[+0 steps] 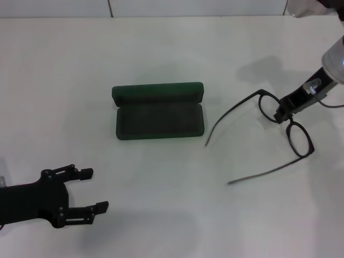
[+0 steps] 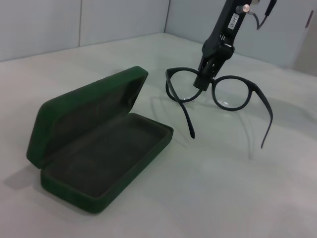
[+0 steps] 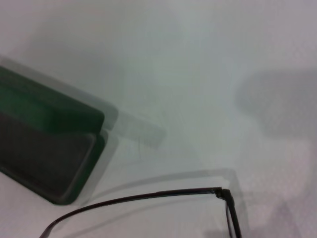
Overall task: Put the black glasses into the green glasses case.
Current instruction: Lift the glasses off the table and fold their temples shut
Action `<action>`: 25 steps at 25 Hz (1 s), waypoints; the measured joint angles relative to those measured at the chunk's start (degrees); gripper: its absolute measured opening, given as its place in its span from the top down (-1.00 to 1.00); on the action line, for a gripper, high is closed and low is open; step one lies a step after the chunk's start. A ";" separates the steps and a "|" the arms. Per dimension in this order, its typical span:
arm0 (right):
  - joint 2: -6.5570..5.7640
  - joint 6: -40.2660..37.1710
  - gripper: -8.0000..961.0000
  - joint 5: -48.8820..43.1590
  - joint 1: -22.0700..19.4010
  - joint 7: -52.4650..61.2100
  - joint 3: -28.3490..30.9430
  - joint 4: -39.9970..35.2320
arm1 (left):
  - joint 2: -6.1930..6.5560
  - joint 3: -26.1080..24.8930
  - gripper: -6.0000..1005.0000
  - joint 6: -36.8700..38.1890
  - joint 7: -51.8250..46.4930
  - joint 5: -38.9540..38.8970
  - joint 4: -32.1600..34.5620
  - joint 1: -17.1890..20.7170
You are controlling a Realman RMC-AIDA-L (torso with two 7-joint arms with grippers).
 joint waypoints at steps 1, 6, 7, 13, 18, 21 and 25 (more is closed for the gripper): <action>-0.16 -0.50 0.79 -0.03 -0.17 -0.01 0.08 -0.29 | -0.03 -0.02 -0.54 0.06 -0.02 0.00 0.00 0.00; -1.53 -3.56 0.79 2.43 -3.42 -1.48 1.55 -5.09 | -0.42 0.01 -0.52 1.67 -0.72 -0.07 -0.33 -0.04; -1.85 -4.32 0.79 3.60 -4.31 -2.51 2.48 -6.34 | -0.52 0.01 -0.51 2.54 -0.85 -0.24 -0.84 -0.11; -3.64 -6.43 0.80 13.20 -9.26 -12.27 11.13 -9.22 | -0.79 -0.34 -0.49 4.77 -2.46 -0.97 -8.96 -3.94; -3.88 -4.02 0.80 21.05 -10.85 -19.62 13.55 -8.90 | -0.79 -0.31 -0.47 3.65 -4.60 -1.35 -16.26 -9.61; -3.33 -2.60 0.80 26.10 -11.43 -24.12 14.20 -8.87 | -0.83 0.00 -0.46 3.12 -6.61 -0.94 -18.82 -12.34; -2.09 -1.42 0.80 31.84 -11.53 -29.69 14.27 -7.74 | -0.97 0.25 -0.44 1.55 -5.31 -0.82 -21.38 -14.83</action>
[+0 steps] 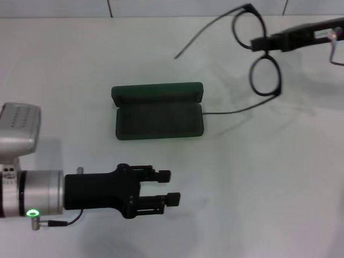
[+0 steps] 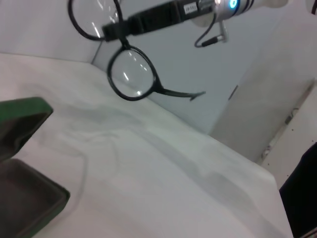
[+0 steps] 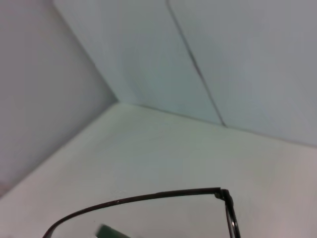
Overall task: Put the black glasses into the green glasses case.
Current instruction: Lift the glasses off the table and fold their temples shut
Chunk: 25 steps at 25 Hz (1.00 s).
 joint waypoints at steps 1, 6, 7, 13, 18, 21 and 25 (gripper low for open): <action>0.48 0.23 0.80 1.00 0.00 -1.30 0.02 0.05 | -0.02 0.24 -0.43 -0.10 0.59 -0.02 -0.39 -0.40; 3.06 0.76 0.80 5.34 -0.35 -6.03 0.08 0.09 | -0.22 1.18 -0.23 0.11 1.48 -0.91 -2.95 -2.85; 3.49 0.75 0.80 6.14 -0.42 -6.87 0.06 0.15 | -0.27 1.24 -0.14 0.07 1.54 -1.42 -3.33 -3.16; 3.87 0.33 0.81 15.26 -0.62 -12.71 -0.04 6.71 | -0.33 1.30 0.32 -0.25 2.48 -6.03 -3.71 -3.99; 4.02 0.25 0.81 18.27 -1.37 -15.51 -0.15 10.36 | -0.45 1.33 0.73 -0.26 3.12 -8.37 -3.93 -4.29; 4.50 0.25 0.81 18.56 -1.84 -16.23 -0.59 11.53 | -0.45 1.28 0.92 -0.26 3.39 -9.31 -4.21 -4.63; 4.62 0.66 0.81 20.18 -1.26 -19.69 -0.82 15.56 | -0.42 1.33 0.96 -0.21 3.72 -10.73 -5.56 -5.40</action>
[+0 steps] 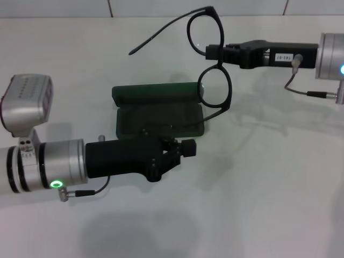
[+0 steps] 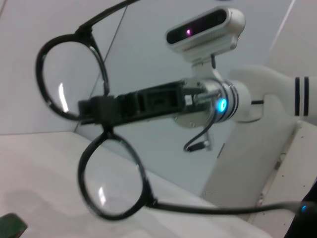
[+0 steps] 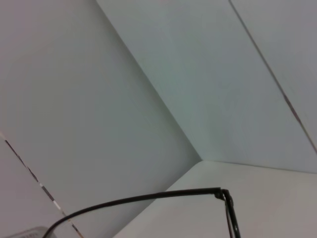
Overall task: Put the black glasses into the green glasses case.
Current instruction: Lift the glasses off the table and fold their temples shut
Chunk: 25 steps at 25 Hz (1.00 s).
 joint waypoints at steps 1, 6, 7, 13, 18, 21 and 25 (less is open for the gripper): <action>0.02 0.24 0.81 0.15 0.07 -0.71 -0.02 0.56 | 0.00 0.00 0.97 0.05 0.01 -0.13 -0.33 -0.27; 0.11 1.49 0.82 0.58 0.60 -3.29 -0.04 3.60 | 0.01 0.02 0.99 0.28 -0.01 -0.35 -2.01 -1.78; 0.11 1.50 0.82 0.71 0.64 -3.81 -0.08 4.12 | 0.02 0.01 0.99 0.29 -0.02 -0.52 -2.01 -1.89; 0.12 1.25 0.82 1.03 0.69 -4.80 -1.77 5.06 | 0.10 -0.24 0.98 0.02 0.00 -1.14 -1.67 -2.40; 0.11 0.62 0.82 1.14 0.66 -4.82 -4.51 5.04 | 0.21 -0.09 0.98 0.00 0.00 -1.76 -1.47 -3.62; 0.11 -0.48 0.82 1.17 0.67 -5.12 -5.81 4.80 | 0.23 0.00 0.98 -0.02 0.00 -1.81 -1.45 -4.38; 0.11 -2.67 0.82 1.79 0.67 -5.99 -5.99 4.59 | 0.24 0.03 0.98 -0.05 -0.11 -1.82 -1.44 -5.21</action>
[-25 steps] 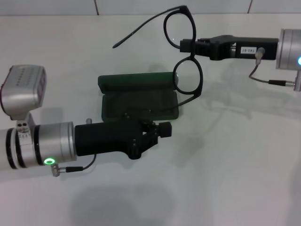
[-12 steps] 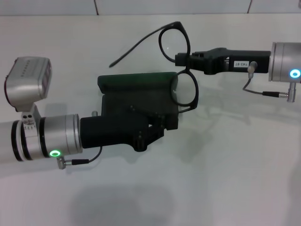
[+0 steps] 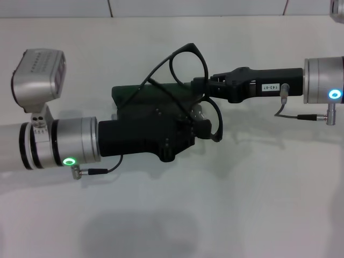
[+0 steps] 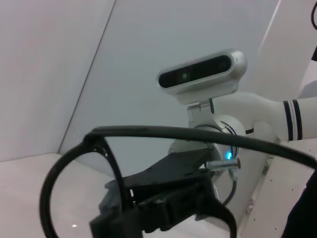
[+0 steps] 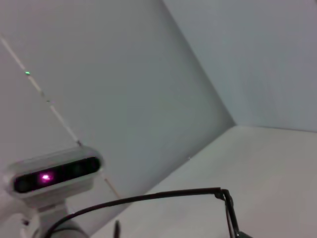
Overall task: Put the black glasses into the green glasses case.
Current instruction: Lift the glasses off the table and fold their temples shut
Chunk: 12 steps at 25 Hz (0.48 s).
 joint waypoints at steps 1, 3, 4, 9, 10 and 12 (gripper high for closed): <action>0.00 -0.32 0.83 0.20 -0.03 -0.08 -0.03 -0.03 | 0.00 -0.02 0.98 0.00 -0.14 0.00 0.00 -0.14; 0.00 -0.84 0.83 0.52 -0.07 -0.11 -0.25 -0.07 | 0.00 -0.13 0.98 -0.01 -0.27 -0.13 0.00 -0.22; 0.00 -1.05 0.83 0.59 -0.05 -0.11 -0.37 -0.09 | 0.00 -0.14 0.98 0.00 -0.28 -0.27 0.00 -0.22; 0.00 -2.50 0.83 0.62 0.07 -0.11 -0.56 -0.12 | 0.00 -0.17 0.97 0.00 -0.28 -0.77 0.00 -0.26; -0.01 -2.58 0.83 0.61 0.07 -0.11 -0.57 -0.13 | 0.00 -0.21 0.97 0.00 -0.28 -0.77 0.00 -0.29; -0.06 -2.63 0.83 0.62 0.07 -0.11 -0.58 -0.13 | 0.00 -0.25 0.97 0.00 -0.30 -0.78 0.00 -0.42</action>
